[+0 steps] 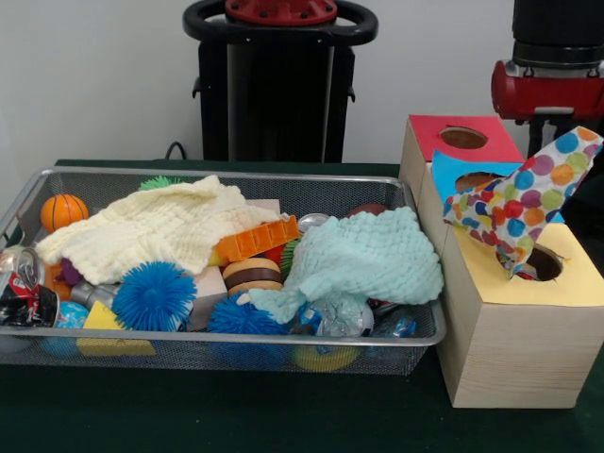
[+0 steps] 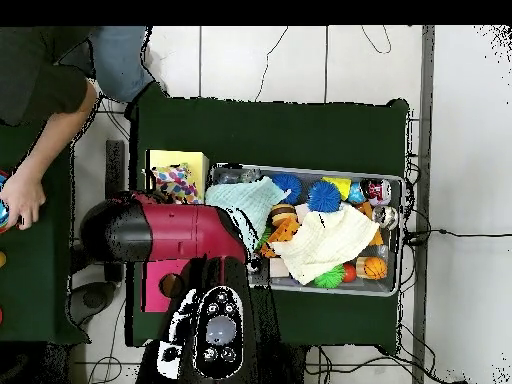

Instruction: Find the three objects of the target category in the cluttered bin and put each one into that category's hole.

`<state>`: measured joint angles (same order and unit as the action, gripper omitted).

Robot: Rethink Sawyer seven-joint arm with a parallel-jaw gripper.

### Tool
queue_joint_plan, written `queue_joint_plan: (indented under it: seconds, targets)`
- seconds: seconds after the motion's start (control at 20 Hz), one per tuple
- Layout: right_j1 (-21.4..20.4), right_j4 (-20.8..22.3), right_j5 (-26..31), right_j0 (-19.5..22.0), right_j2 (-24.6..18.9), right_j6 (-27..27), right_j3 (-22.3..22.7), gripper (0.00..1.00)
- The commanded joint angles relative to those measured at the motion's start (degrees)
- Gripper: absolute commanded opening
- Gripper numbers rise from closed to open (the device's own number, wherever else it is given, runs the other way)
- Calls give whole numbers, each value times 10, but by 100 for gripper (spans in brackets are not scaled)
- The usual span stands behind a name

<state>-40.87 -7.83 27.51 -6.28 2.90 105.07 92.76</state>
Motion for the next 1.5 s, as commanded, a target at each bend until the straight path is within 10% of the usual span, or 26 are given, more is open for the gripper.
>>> queue_joint_plan:
  seconds: [0.05,1.5]
  targets:
    - [23,-29,7,0,0,131,-32,0]
    - [19,-53,9,-30,17,143,-24,0]
